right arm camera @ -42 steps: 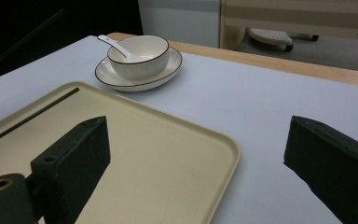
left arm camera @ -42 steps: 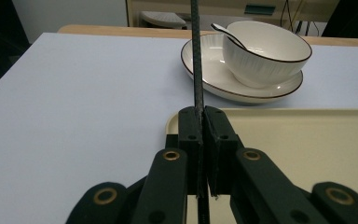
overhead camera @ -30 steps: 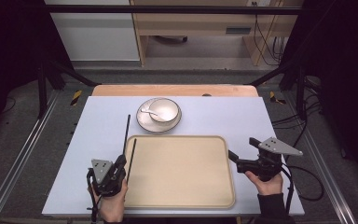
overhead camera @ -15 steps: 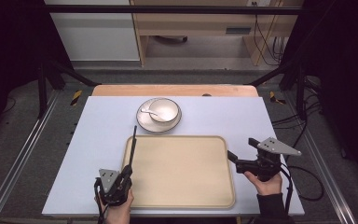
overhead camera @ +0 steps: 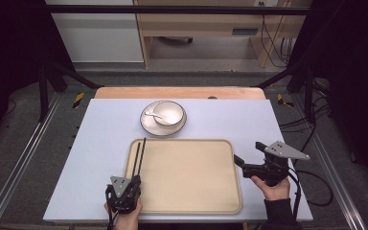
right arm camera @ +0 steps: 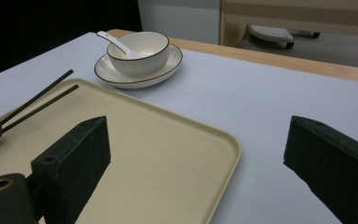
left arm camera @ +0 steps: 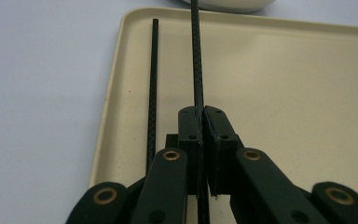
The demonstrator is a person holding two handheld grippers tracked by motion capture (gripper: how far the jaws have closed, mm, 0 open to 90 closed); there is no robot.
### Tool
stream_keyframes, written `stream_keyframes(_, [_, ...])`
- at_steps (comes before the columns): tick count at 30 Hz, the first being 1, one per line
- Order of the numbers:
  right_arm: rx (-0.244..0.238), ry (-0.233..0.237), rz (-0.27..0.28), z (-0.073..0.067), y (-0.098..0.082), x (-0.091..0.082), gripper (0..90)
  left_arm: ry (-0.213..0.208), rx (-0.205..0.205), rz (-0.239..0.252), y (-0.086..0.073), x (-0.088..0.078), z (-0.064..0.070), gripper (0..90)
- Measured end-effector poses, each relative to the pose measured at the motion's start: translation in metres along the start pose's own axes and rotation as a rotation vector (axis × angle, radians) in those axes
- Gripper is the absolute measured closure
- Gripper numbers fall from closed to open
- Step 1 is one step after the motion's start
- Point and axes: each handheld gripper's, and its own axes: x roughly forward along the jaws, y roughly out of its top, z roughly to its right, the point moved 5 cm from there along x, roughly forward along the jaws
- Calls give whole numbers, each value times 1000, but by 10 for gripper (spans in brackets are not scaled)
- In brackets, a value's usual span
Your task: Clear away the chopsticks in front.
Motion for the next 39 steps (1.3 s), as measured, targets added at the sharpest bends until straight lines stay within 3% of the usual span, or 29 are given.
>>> stream_keyframes(22, [-5,2,-4,-1,-1,1,71,34,35,-75,-4,6,2,846])
stream_keyframes(28, [-8,2,-4,-1,0,1,71,28,28,-84,-3,6,3,823])
stream_keyframes(34, [-2,-2,1,0,0,0,71,-11,38,-59,12,-2,2,735])
stream_keyframes(39, [0,0,7,1,1,-3,71,-130,68,14,41,-10,0,583])
